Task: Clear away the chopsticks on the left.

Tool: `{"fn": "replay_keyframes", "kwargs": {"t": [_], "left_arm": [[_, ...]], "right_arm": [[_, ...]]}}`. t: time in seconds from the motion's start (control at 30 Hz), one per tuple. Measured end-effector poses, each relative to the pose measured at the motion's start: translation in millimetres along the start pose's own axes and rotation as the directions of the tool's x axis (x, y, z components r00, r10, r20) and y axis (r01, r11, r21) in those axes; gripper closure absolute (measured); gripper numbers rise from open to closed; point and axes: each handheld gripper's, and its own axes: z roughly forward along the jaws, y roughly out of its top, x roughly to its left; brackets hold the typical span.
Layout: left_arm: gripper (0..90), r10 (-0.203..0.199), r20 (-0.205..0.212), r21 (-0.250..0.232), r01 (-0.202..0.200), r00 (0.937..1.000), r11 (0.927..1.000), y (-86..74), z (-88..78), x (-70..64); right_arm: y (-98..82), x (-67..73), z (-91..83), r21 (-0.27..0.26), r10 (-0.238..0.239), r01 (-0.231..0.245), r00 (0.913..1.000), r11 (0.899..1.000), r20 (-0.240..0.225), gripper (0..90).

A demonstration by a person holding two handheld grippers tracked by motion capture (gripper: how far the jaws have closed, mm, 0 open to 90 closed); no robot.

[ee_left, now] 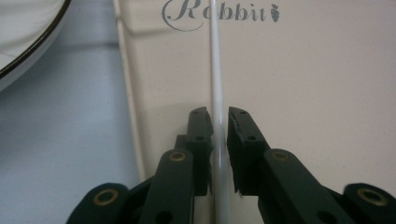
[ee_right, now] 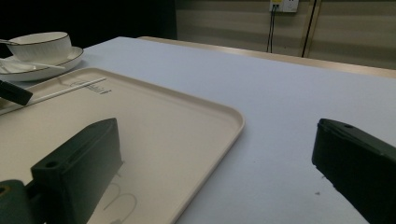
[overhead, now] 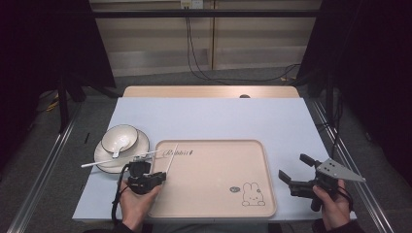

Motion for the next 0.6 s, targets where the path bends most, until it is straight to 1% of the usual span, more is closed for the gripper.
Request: {"fn": "replay_keyframes", "kwargs": {"t": [0.13,0.17,0.2,0.23,0.27,0.3,0.33,0.37,0.4,0.43,0.47,0.5,0.53,0.57,0.6], "left_arm": [[71.6,0.004,0.014,-0.002,-0.004,0.9999,1.0,0.5,-0.6,0.2],[71.6,0.009,0.016,-0.01,-0.009,0.9998,0.9999,0.8,-1.4,0.7],[70.8,0.011,0.028,-0.018,-0.011,0.9995,0.9998,1.1,-2.0,0.7],[68.5,0.02,0.045,-0.022,-0.019,0.9988,0.9996,1.3,-3.3,0.5],[66.5,0.025,0.051,-0.041,-0.023,0.9984,0.9989,1.2,-4.4,0.2],[61.2,0.056,0.072,-0.047,-0.053,0.9958,0.9975,1.5,-8.1,1.3],[57.9,0.056,0.072,-0.047,-0.053,0.9958,0.9975,1.5,-8.1,1.3],[57.9,0.081,0.075,-0.065,-0.077,0.9938,0.995,1.1,-11.3,1.7],[51.7,0.111,0.074,-0.079,-0.105,0.991,0.9913,0.9,-15.2,2.7],[43.8,0.123,0.077,-0.097,-0.115,0.9894,0.9885,0.5,-17.7,3.3],[43.8,0.139,0.098,-0.114,-0.128,0.9854,0.9853,0.0,-21.7,5.1],[37.4,0.165,0.11,-0.155,-0.147,0.9802,0.977,-1.1,-28.1,7.4],[35.6,0.197,0.119,-0.182,-0.174,0.9732,0.968,-2.2,-32.7,9.5],[33.4,0.214,0.116,-0.194,-0.189,0.97,0.9627,-2.7,-35.7,10.9],[30.6,0.214,0.116,-0.194,-0.189,0.97,0.9627,-2.7,-35.7,10.9]], "right_arm": [[0.1,-0.1,0.0,-0.001,-0.001,0.001,1.0,1.0,-0.001,1.2],[0.1,-0.3,-0.1,-0.003,-0.003,0.003,1.0,1.0,0.001,1.2],[0.1,-0.4,0.0,-0.003,-0.002,0.002,1.0,1.0,0.0,1.2],[0.1,-0.4,0.1,-0.003,-0.003,0.003,1.0,1.0,0.0,1.2],[0.1,-0.2,0.0,-0.002,-0.002,0.002,1.0,1.0,0.0,1.2],[0.2,-0.3,0.0,-0.004,-0.003,0.003,1.0,1.0,0.0,1.2],[0.2,-0.3,0.0,-0.004,-0.003,0.003,1.0,1.0,0.0,1.2],[0.1,-0.3,-0.1,-0.004,-0.002,0.002,1.0,1.0,0.0,1.2],[0.2,-0.4,-0.1,-0.004,-0.003,0.003,1.0,1.0,0.0,1.2],[0.2,-0.3,-0.2,-0.006,-0.002,0.002,1.0,1.0,0.0,1.2],[0.2,-0.3,-0.2,-0.006,-0.002,0.002,1.0,1.0,0.0,1.2],[0.2,-0.4,-0.3,-0.004,-0.005,0.005,1.0,1.0,-0.003,1.2],[0.2,-0.4,-0.2,-0.005,-0.006,0.006,1.0,1.0,-0.002,1.2],[0.3,-0.1,0.0,-0.006,0.001,-0.001,1.0,1.0,-0.001,1.2],[0.3,-0.1,0.0,-0.006,0.001,-0.001,1.0,1.0,-0.001,1.2]]}}
